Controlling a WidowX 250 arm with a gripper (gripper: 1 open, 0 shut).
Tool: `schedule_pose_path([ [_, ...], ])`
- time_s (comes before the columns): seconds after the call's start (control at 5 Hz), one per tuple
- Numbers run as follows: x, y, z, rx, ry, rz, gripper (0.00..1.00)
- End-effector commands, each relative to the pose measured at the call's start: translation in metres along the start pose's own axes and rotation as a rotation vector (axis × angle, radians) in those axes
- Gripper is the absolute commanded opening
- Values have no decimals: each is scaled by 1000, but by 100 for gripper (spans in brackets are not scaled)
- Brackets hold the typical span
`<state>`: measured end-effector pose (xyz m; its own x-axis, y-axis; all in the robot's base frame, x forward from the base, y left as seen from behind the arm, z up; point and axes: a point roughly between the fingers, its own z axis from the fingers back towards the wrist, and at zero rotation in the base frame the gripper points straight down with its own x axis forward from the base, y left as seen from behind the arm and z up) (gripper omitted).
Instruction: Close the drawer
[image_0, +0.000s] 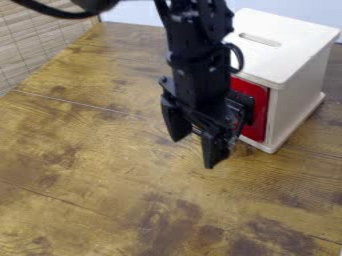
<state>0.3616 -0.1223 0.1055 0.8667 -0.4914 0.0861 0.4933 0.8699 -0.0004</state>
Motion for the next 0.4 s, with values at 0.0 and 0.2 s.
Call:
schedule_pose_path([
  [0.0,1,0,20,33,-111,-8,100],
  [0.2,-1,15,-1,29,-107,40,100],
])
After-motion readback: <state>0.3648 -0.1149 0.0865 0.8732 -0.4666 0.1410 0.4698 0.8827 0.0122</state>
